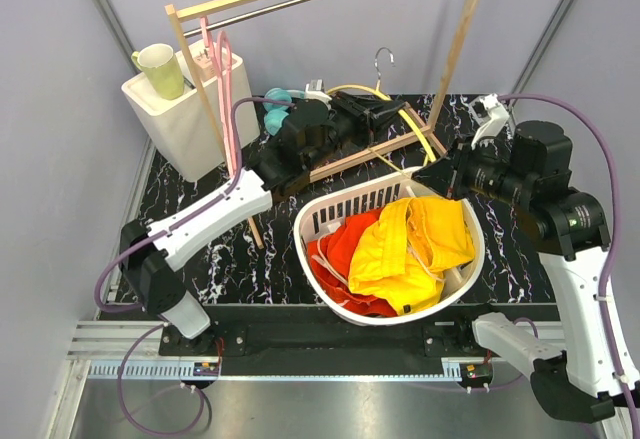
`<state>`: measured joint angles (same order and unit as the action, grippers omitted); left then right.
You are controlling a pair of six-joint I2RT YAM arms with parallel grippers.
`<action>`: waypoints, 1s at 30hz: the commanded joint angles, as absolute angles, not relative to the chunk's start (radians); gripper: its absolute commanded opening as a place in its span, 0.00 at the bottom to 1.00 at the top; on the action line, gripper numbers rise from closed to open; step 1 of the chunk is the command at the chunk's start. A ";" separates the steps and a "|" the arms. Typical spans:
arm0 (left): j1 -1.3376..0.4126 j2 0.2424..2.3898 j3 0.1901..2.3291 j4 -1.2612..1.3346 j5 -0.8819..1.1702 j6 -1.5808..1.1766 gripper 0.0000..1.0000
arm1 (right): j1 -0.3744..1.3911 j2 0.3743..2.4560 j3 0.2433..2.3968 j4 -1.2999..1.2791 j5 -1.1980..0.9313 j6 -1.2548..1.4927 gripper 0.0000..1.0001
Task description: Remove the shorts from the hanger
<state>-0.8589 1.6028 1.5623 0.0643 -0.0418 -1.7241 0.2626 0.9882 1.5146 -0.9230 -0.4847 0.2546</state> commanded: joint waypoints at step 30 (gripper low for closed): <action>-0.916 1.362 1.940 -0.339 0.147 -0.565 0.77 | 0.256 1.423 2.027 -0.868 -0.308 0.448 0.00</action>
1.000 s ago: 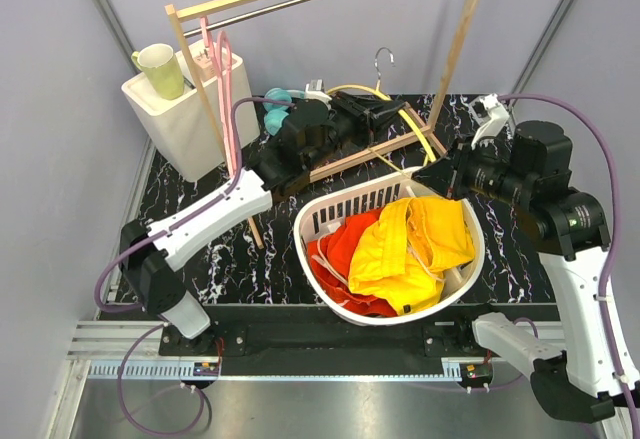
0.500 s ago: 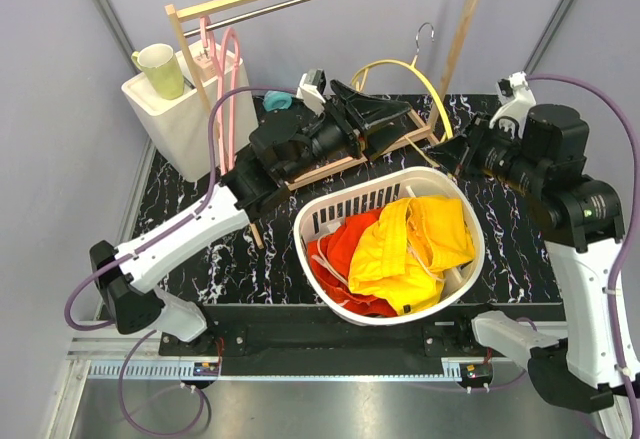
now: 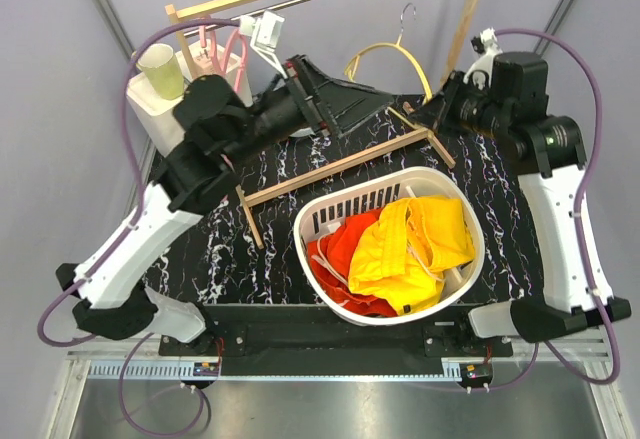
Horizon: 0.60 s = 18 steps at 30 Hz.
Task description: Remove the shorts from the hanger
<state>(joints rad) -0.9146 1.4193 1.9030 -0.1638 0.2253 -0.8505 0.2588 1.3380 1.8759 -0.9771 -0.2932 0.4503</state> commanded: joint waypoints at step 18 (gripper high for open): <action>-0.914 1.180 1.885 -0.609 -0.250 -0.179 0.85 | 0.252 1.749 2.490 -0.926 -0.380 0.483 0.00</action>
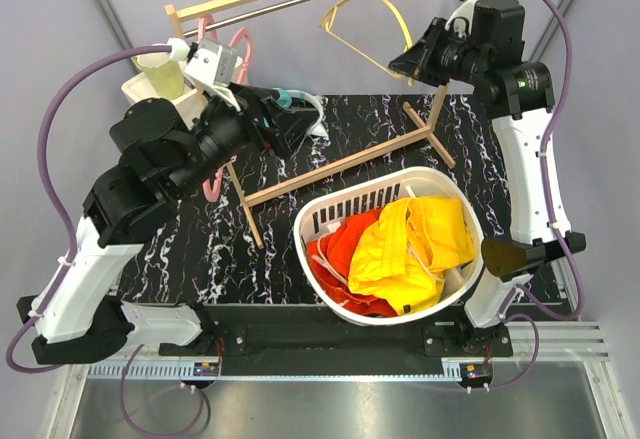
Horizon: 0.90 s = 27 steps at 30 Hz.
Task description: Remove the shorts from the hanger
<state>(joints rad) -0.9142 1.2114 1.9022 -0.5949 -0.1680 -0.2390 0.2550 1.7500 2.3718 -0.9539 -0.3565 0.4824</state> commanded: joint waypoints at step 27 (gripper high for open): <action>-0.914 1.154 1.844 -0.609 -0.256 -0.273 0.85 | 0.252 1.625 2.431 -0.968 -0.397 0.500 0.00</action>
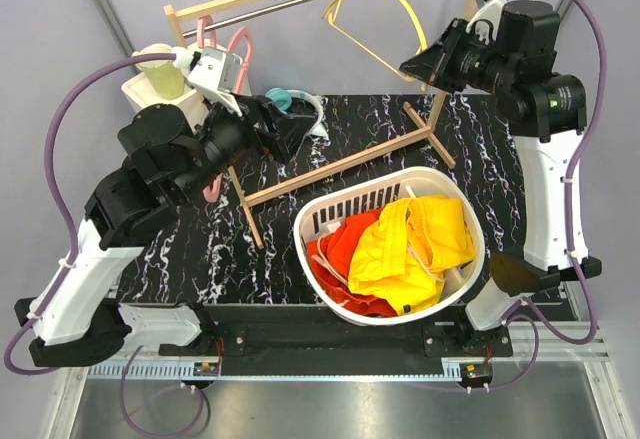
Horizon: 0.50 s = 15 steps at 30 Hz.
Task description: Remove the shorts from the hanger
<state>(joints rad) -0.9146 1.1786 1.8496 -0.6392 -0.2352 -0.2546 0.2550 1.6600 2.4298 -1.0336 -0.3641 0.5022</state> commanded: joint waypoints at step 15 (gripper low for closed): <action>-0.914 1.164 1.838 -0.607 -0.253 -0.288 0.85 | 0.252 1.534 2.281 -0.966 -0.408 0.505 0.00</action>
